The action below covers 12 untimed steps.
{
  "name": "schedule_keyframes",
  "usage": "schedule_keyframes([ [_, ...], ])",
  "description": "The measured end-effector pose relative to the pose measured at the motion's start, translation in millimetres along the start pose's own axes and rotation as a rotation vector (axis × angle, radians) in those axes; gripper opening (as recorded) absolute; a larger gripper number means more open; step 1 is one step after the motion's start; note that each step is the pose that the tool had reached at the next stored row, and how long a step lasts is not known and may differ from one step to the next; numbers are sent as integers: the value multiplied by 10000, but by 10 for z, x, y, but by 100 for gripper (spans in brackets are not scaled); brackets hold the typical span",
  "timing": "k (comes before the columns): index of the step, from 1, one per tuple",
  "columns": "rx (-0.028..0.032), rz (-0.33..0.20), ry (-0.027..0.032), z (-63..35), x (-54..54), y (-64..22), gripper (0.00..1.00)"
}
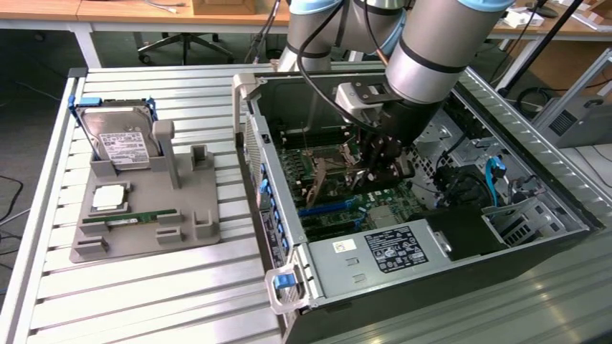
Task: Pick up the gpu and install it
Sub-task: 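Insert the gpu into the slot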
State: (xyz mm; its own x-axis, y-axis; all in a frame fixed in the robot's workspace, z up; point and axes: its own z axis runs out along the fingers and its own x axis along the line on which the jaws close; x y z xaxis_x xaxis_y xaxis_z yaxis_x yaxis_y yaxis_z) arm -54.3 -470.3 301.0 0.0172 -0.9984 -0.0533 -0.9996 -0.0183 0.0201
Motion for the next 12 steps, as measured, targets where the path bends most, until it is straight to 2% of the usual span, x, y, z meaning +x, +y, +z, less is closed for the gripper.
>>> schedule_keyframes([
  [12,1,0,2,16,0,66,27],
])
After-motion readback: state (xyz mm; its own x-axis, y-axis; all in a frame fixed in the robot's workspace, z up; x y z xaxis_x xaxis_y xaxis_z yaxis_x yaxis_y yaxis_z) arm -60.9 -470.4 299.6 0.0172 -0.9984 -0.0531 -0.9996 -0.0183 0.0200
